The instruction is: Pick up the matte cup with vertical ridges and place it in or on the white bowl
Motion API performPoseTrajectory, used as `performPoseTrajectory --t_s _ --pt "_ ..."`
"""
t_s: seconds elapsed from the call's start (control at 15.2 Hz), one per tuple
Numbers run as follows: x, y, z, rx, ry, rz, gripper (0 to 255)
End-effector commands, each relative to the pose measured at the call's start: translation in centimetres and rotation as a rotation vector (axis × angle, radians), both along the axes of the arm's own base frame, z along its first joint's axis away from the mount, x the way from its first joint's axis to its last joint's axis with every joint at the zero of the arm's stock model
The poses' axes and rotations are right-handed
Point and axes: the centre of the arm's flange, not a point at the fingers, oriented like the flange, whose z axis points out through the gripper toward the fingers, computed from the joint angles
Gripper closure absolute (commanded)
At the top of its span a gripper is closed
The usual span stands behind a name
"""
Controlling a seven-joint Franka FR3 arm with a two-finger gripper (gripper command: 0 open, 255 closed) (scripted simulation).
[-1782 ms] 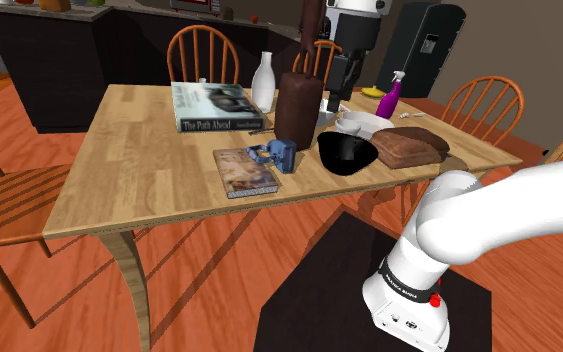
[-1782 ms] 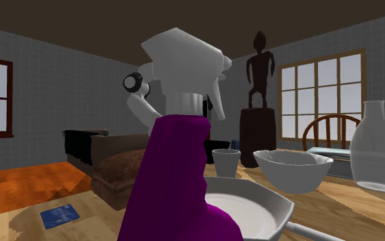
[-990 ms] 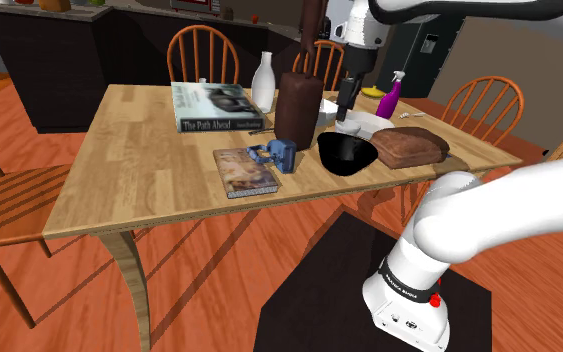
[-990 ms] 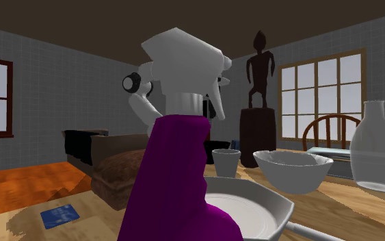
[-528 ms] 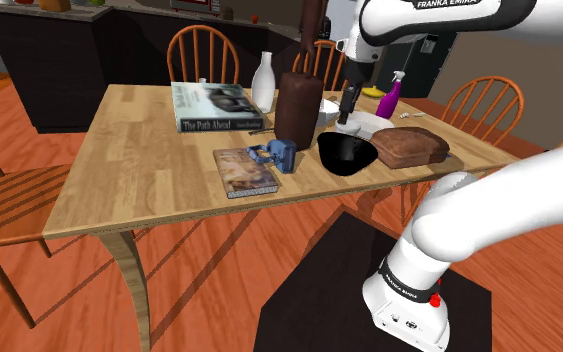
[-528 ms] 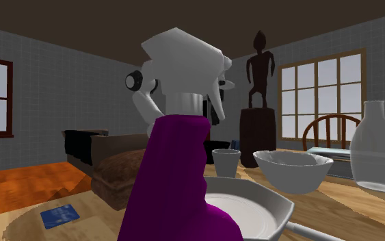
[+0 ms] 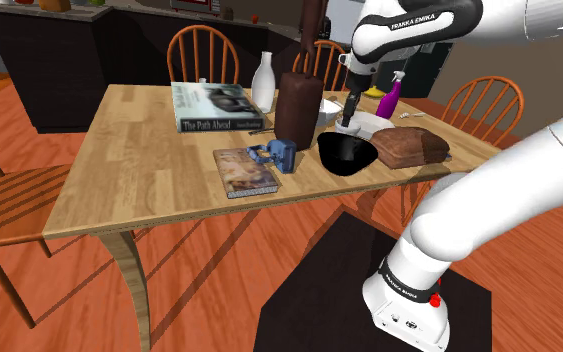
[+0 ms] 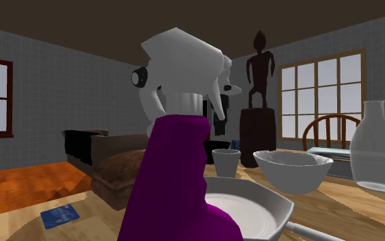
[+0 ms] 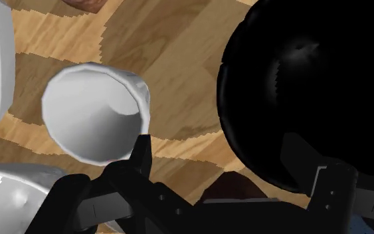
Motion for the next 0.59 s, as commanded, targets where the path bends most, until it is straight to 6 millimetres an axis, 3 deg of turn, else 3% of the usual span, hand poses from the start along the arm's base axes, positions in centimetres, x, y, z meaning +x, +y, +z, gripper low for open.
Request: performPoseTrajectory --t_s 0.0,0.2,0.53 --pt "0.7 -2.3 -1.1 -0.008 -0.002 0.009 0" --pt "1.7 -5.5 -2.4 -0.016 -0.004 0.020 0" --pt "1.7 -5.9 -5.1 -0.016 -0.004 0.020 0"
